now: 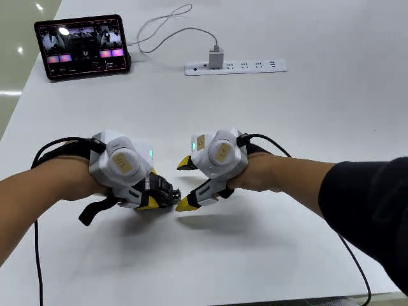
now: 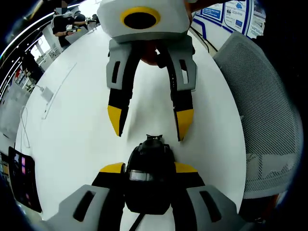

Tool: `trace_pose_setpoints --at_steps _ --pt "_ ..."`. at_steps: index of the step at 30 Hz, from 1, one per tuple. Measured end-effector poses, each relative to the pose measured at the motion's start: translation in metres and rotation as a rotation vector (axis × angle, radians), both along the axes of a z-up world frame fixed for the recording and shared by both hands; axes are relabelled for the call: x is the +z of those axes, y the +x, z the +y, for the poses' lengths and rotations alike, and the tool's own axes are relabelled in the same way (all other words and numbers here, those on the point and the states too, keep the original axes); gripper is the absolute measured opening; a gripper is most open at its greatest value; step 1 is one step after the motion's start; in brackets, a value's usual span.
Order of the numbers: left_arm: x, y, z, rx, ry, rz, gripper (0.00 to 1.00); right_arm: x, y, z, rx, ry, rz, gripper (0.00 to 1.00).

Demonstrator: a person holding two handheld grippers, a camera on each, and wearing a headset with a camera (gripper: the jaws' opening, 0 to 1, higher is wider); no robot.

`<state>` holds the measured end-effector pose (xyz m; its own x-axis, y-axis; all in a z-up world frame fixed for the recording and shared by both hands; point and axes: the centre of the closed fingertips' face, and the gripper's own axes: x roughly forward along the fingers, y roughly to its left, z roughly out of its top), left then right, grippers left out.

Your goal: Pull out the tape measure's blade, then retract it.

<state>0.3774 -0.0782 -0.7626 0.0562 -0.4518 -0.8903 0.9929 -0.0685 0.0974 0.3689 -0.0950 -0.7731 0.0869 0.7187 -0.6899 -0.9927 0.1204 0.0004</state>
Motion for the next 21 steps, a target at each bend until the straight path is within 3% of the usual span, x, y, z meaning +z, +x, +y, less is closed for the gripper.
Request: trace_pose_setpoints --at_steps 7,13,21 --pt "0.0 0.0 0.0 0.0 0.0 0.0 0.31 -0.008 -0.002 -0.004 0.033 -0.04 -0.005 0.34" --pt "0.0 0.0 0.0 0.002 -0.004 0.001 0.31 -0.01 0.003 -0.005 0.024 -0.047 0.004 0.27" --pt "0.0 0.0 0.0 0.007 -0.011 0.0 0.32 -0.019 -0.005 0.001 0.062 -0.079 0.002 0.21"
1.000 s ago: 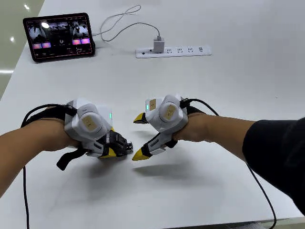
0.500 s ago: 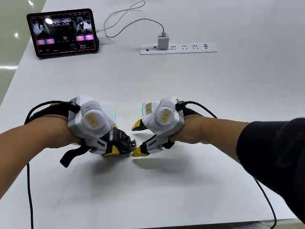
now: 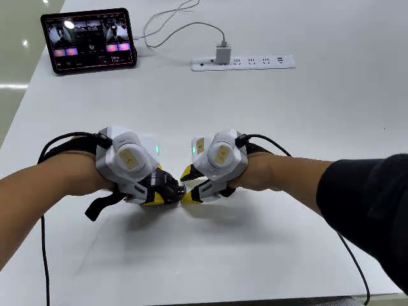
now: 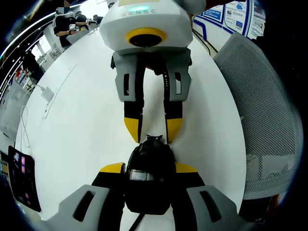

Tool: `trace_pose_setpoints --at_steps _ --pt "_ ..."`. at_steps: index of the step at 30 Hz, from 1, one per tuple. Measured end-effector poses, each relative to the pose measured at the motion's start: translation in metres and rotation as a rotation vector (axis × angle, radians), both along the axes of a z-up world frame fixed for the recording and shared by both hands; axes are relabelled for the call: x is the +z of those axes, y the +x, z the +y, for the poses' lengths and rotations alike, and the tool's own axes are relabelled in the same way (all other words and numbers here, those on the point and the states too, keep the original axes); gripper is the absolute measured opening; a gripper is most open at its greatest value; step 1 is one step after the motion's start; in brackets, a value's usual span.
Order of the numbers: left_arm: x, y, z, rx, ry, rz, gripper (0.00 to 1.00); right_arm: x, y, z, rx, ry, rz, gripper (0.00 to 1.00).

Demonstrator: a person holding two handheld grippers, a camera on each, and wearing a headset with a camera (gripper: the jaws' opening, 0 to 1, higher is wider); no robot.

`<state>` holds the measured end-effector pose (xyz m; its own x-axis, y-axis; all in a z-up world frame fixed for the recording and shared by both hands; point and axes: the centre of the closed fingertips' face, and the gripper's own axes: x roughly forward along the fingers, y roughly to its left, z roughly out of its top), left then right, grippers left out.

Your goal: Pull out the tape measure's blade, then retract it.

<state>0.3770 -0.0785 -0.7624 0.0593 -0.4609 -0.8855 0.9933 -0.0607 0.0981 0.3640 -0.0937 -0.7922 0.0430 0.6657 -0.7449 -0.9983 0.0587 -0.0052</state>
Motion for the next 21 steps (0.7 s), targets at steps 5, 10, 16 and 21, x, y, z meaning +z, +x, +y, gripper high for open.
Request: trace_pose_setpoints --at_steps 5,10,16,21 --pt "-0.0002 0.0 -0.0002 0.002 0.0 -0.001 0.32 -0.001 0.0018 0.0002 -0.003 -0.001 -0.002 0.12" --pt "-0.0003 0.0001 -0.0002 0.004 -0.002 -0.003 0.32 -0.0005 0.0019 -0.0007 -0.012 -0.011 0.004 0.1" --pt "-0.0002 0.0001 0.0012 -0.024 0.001 -0.023 0.32 0.0002 0.0021 -0.0021 -0.037 -0.004 0.012 0.09" --pt "0.0004 0.0004 0.0012 -0.032 -0.007 -0.018 0.32 0.0002 0.0017 -0.0028 -0.051 -0.002 0.012 0.09"
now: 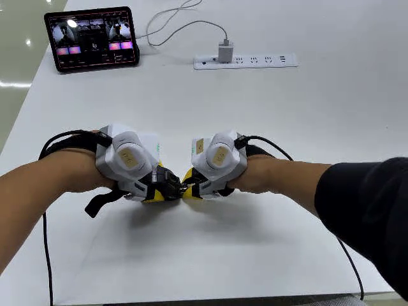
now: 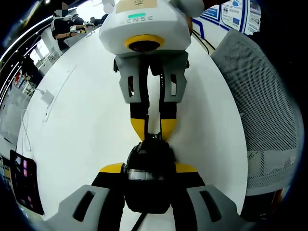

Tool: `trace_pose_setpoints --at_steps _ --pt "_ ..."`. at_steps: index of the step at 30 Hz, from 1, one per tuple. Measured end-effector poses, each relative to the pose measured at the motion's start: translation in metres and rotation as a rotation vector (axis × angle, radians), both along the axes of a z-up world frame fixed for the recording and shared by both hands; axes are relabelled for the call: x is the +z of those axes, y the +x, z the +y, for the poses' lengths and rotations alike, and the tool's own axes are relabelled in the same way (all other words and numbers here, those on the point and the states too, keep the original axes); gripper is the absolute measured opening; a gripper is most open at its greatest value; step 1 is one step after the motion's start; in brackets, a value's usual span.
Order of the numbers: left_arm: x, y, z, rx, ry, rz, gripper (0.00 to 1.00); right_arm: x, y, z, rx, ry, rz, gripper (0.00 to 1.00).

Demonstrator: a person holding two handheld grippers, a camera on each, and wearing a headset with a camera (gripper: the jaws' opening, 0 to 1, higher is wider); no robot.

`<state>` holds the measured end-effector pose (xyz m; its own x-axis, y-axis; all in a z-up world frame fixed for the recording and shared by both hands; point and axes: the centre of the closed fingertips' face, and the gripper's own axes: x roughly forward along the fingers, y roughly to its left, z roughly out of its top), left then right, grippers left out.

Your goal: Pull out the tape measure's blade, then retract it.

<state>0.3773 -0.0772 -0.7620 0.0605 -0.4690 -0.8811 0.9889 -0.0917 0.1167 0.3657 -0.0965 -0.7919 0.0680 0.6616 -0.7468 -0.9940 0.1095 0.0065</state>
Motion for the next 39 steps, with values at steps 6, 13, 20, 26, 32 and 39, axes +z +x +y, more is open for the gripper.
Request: trace_pose_setpoints --at_steps 6,13,20,26,32,39 --pt "0.001 -0.001 0.0 -0.015 -0.024 0.002 0.32 0.0 0.0 0.0 0.015 -0.007 -0.012 0.09" --pt "0.002 -0.001 0.0 -0.018 -0.03 0.004 0.32 0.0 0.0 -0.003 -0.004 -0.008 -0.001 0.09" --pt "0.003 0.0 -0.001 0.026 -0.052 0.011 0.32 0.0 0.001 -0.006 -0.017 -0.007 0.003 0.09" --pt "0.004 -0.001 -0.001 0.0 -0.064 0.012 0.32 -0.001 0.0 -0.008 -0.011 -0.011 0.007 0.09" --pt "0.004 -0.002 -0.001 -0.037 -0.069 0.002 0.32 -0.001 -0.003 -0.012 -0.012 -0.015 0.009 0.09" --pt "0.003 -0.002 0.0 -0.039 -0.063 0.001 0.32 -0.001 -0.002 -0.015 -0.011 -0.023 0.01 0.09"
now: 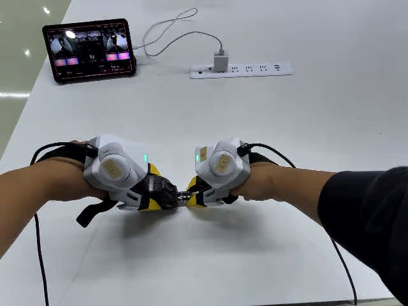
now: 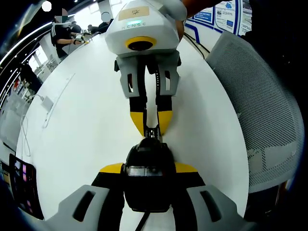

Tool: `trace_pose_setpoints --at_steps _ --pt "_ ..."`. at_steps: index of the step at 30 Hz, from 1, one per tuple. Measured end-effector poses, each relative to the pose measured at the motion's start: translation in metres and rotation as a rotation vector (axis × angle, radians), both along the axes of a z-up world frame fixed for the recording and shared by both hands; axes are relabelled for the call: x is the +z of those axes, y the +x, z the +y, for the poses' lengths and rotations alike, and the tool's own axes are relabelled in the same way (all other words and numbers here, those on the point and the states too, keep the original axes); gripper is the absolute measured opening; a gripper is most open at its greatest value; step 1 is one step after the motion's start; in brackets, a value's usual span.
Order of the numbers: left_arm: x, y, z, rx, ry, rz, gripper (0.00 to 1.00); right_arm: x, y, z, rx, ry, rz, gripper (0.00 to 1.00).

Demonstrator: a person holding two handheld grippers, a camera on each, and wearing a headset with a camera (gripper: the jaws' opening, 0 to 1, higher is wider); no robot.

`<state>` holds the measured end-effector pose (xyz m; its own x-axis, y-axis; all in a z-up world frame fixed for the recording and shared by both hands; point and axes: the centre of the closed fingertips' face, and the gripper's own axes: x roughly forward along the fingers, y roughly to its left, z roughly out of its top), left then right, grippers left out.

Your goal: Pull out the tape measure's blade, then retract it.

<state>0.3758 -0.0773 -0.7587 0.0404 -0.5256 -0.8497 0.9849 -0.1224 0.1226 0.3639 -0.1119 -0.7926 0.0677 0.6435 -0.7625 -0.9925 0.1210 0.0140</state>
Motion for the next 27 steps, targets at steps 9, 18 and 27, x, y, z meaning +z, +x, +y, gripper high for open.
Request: trace_pose_setpoints --at_steps 9,18,27 --pt "-0.001 0.002 0.0 0.013 0.001 0.004 0.32 0.0 0.0 -0.006 -0.019 -0.002 0.019 0.09" --pt "-0.001 0.0 0.001 -0.003 0.005 0.0 0.32 -0.001 -0.001 -0.011 -0.012 -0.011 0.012 0.09" --pt "-0.001 -0.001 0.001 -0.003 0.011 -0.001 0.32 -0.001 -0.002 -0.016 -0.006 -0.025 0.014 0.09"
